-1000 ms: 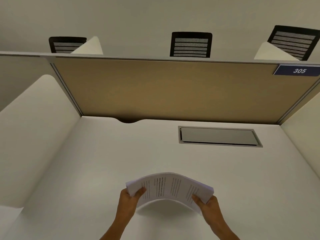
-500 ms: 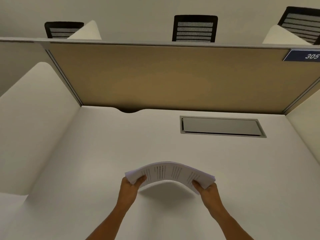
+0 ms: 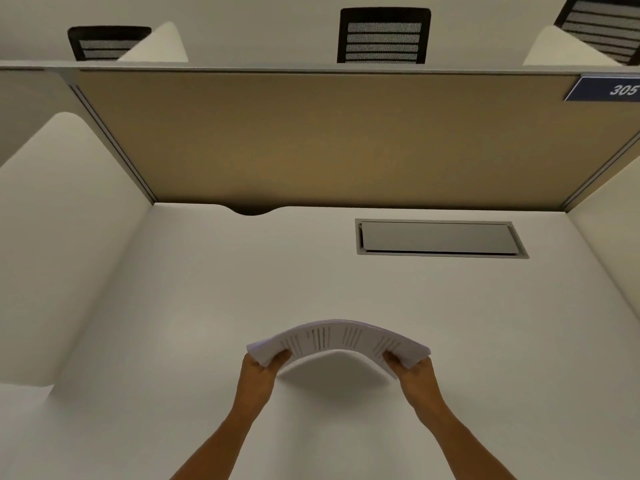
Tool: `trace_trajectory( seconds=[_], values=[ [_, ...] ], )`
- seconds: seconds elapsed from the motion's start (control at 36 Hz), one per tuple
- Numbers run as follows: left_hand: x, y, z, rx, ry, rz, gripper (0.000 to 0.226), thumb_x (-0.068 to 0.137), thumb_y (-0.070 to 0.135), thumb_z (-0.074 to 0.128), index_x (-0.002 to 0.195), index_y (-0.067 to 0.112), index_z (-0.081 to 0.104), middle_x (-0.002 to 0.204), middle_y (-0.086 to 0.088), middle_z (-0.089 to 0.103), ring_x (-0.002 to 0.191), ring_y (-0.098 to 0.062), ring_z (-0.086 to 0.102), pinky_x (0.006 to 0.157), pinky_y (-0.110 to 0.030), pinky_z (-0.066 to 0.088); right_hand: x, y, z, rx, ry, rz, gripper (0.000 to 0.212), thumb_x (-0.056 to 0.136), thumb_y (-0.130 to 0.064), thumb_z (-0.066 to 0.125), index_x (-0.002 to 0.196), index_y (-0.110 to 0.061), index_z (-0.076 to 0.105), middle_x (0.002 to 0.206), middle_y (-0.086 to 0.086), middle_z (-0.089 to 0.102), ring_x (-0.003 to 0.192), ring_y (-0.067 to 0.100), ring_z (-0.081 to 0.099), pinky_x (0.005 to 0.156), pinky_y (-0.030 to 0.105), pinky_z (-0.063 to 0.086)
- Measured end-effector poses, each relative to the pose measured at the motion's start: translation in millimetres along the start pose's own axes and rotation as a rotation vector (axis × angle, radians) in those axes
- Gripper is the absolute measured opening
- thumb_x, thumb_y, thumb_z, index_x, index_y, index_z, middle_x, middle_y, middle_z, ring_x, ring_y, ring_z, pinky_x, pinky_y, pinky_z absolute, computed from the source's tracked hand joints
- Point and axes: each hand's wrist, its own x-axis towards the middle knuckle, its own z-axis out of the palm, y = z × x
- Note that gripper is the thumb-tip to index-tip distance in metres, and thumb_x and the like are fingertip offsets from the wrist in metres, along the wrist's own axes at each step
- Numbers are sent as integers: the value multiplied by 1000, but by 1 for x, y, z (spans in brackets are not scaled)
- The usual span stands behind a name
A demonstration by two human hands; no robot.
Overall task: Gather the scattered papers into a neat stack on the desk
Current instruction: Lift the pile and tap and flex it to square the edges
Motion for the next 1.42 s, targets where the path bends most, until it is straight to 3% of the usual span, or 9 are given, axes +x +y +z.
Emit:
trace_trajectory(
  seconds=[0.19,0.47,0.67,0.86,1.11,1.19,1.28,1.36,1.42],
  values=[
    [-5,-18,9,29,30,-116,31,91,12,67,121,11,61,105,-6,68,102,-24,67,75,-20,55,0,11,5,-4,-5,47,25,93,-13,69,98,-38,71,87,-15,78,95,8,69,74,19,51],
    [-4,-7,9,-3,33,-128,28,92,12,67,117,24,62,104,3,71,98,-11,68,72,-15,55,6,11,-1,-60,-2,31,30,93,-12,68,98,-42,70,91,-19,77,87,-2,72,72,16,52],
    [-5,-4,13,30,-6,-226,24,95,14,63,119,16,65,103,-3,73,96,-16,67,69,-18,51,19,17,-9,-172,-59,72,20,92,-16,70,112,-11,72,95,-1,77,89,14,72,69,18,53],
    [6,14,9,64,-123,-256,21,92,13,66,113,16,66,99,-2,74,88,-18,71,65,-22,57,32,-16,-20,-302,-167,-26,36,95,-21,67,126,-3,66,117,12,73,105,28,71,95,47,57],
    [15,49,-15,56,-81,-188,29,90,22,70,114,31,57,118,-6,71,88,-15,74,64,-27,60,36,-62,-37,-301,-447,-1,37,91,-24,72,125,-10,65,115,10,76,99,31,75,90,52,60],
    [23,63,-26,204,-47,-257,90,85,31,74,153,25,16,145,-13,51,114,-31,65,91,-49,54,36,-80,-41,-276,-505,8,38,89,-22,74,123,-9,66,113,7,77,99,29,76,84,45,63],
    [32,78,-35,578,-42,-159,132,71,52,80,153,21,-19,162,-12,20,143,-35,36,115,-56,31,35,-101,-42,-331,-567,2,38,86,-23,76,122,-13,68,112,3,78,98,26,76,79,37,63],
    [40,94,-43,810,-128,-30,119,71,68,70,157,21,2,164,-3,19,149,-28,25,121,-53,12,32,-122,-38,-433,-652,-19,40,86,-25,77,123,-12,68,114,4,77,101,25,76,78,32,62],
    [44,108,-47,798,-277,-39,98,75,71,62,153,26,24,158,1,37,144,-23,37,120,-48,23,29,-136,-33,-509,-704,-35,40,86,-24,77,123,-11,68,115,4,76,102,23,75,80,31,62]
  ],
)
